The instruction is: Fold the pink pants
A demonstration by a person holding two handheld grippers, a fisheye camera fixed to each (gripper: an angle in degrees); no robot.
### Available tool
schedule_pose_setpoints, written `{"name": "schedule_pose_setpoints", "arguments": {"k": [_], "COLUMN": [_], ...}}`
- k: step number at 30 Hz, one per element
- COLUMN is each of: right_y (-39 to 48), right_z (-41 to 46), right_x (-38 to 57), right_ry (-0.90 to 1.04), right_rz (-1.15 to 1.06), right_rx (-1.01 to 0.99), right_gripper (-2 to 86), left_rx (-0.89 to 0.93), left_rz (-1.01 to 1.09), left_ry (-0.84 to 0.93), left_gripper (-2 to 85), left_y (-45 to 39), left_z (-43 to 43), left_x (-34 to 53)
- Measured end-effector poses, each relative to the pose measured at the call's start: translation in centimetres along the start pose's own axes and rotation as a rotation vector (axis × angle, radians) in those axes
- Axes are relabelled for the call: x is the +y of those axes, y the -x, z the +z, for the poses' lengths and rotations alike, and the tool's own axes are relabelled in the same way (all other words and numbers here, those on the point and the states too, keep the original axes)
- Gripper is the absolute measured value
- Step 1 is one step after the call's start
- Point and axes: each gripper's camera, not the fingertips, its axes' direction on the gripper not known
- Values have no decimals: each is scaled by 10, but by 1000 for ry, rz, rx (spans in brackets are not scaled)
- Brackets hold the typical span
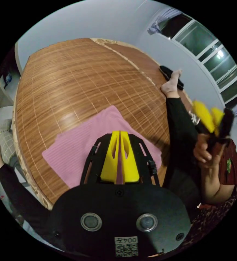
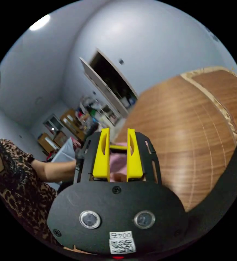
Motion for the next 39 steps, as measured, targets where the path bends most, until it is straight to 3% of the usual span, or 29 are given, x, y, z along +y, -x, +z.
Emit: {"name": "schedule_pose_setpoints", "arguments": {"k": [2, 7, 14, 20, 39], "right_y": [48, 128, 240, 286, 299], "right_z": [-17, -34, -34, -27, -23], "right_x": [22, 79, 118, 146, 165], "right_ry": [-182, -380, -227, -129, -64], "right_rz": [-63, -153, -520, -641, -569], "right_rx": [-94, -192, -211, -180, -165], "right_gripper": [111, 116, 105, 94, 94], "left_rx": [-93, -124, -59, -49, -89], "left_rz": [24, 56, 123, 129, 167], "left_ry": [29, 59, 68, 36, 51], "left_gripper": [0, 0, 1, 0, -1], "left_y": [-29, -73, -118, -135, -174], "left_z": [6, 15, 28, 27, 34], "left_x": [12, 24, 44, 58, 94]}}
